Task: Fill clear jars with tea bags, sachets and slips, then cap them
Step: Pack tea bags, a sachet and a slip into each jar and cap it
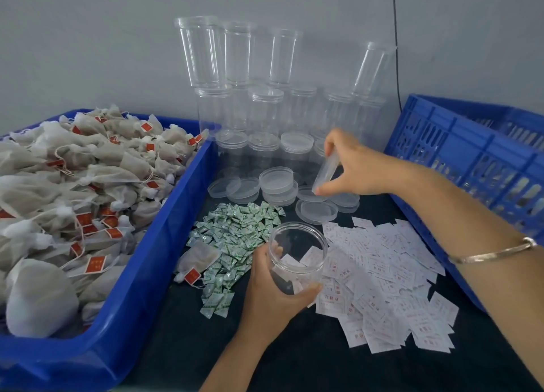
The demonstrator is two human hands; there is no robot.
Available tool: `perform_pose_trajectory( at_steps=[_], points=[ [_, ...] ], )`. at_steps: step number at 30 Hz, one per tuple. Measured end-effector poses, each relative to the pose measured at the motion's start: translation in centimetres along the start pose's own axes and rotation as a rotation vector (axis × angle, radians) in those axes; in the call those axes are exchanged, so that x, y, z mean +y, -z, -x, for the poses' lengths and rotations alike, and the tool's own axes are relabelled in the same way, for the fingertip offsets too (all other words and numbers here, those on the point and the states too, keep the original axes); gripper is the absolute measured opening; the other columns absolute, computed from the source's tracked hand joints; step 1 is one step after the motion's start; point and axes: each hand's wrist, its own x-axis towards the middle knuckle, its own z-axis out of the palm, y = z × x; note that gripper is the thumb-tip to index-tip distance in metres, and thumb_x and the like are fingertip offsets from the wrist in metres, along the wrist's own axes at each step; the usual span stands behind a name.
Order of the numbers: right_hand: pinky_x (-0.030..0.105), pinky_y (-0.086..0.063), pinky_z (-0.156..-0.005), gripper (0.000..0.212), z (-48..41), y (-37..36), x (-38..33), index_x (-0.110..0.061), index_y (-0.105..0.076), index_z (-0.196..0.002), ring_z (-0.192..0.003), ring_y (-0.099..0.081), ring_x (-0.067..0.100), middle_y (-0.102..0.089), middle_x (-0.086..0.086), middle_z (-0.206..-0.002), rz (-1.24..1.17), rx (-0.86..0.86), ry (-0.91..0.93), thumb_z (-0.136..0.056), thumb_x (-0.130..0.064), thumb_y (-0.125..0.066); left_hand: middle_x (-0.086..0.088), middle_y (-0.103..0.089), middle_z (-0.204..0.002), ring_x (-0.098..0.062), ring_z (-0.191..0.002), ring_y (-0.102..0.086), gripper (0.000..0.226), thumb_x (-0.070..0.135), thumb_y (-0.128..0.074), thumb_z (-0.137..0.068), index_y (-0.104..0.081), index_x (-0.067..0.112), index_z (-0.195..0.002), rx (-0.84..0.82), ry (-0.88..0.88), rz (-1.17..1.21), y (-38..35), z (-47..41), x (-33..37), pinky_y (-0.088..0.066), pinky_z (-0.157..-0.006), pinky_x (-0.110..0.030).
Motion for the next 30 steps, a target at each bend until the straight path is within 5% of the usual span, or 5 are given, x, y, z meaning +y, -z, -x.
perform_pose_trajectory(
  at_steps=[10, 17, 19, 25, 30],
  points=[
    [0.027, -0.032, -0.054, 0.051, -2.8, -10.1, 9.2, -0.018, -0.042, -0.073, -0.063, -0.043, 0.012, -0.049, -0.003, -0.074, -0.392, 0.210, -0.509, -0.076, -0.052, -0.080, 0.033, -0.048, -0.121, 0.010, -0.118, -0.047, 0.081, 0.055, -0.087, -0.052, -0.037, 0.056, -0.115, -0.002, -0.002, -0.006, 0.1, -0.1, -0.2, -0.033, -0.088, 0.003],
    [0.036, -0.049, -0.067, 0.035, -7.4, -10.7, 7.9, -0.014, -0.051, -0.072, -0.077, -0.053, 0.019, -0.062, 0.008, -0.083, -0.333, 0.318, -0.522, -0.083, -0.031, -0.080, 0.028, -0.050, -0.121, 0.004, -0.118, -0.051, 0.081, 0.051, -0.088, -0.052, -0.039, 0.052, -0.116, -0.007, -0.019, 0.003, 0.0, -0.1, 0.0, -0.037, -0.090, -0.002],
    [0.037, -0.048, -0.078, 0.017, -8.8, -10.9, 7.7, -0.006, -0.063, -0.095, -0.093, -0.057, 0.024, -0.066, 0.016, -0.110, -0.302, 0.331, -0.535, -0.088, -0.018, -0.073, 0.027, -0.051, -0.122, 0.004, -0.118, -0.051, 0.080, 0.047, -0.089, -0.053, -0.040, 0.052, -0.116, -0.011, -0.025, 0.012, 0.1, -0.1, 0.1, -0.037, -0.089, -0.002],
    [0.031, -0.041, -0.087, 0.047, -8.6, -12.1, 7.6, -0.014, -0.053, -0.139, -0.127, -0.049, 0.030, -0.045, 0.014, -0.144, -0.240, 0.267, -0.470, -0.092, -0.013, -0.064, 0.028, -0.050, -0.123, 0.005, -0.119, -0.050, 0.083, 0.045, -0.089, -0.054, -0.037, 0.057, -0.117, -0.017, -0.024, 0.013, 0.1, -0.3, 0.3, -0.037, -0.090, -0.001],
    [0.023, -0.049, -0.080, 0.011, -0.2, -13.3, 4.2, -0.022, -0.066, -0.105, -0.103, -0.065, 0.018, -0.066, -0.012, -0.104, -0.773, 0.447, -0.353, -0.097, -0.029, -0.062, 0.030, -0.050, -0.122, 0.006, -0.119, -0.050, 0.084, 0.052, -0.089, -0.050, -0.040, 0.054, -0.119, -0.017, 0.006, 0.013, 0.1, -0.3, 0.2, -0.037, -0.089, -0.001]
  ],
)
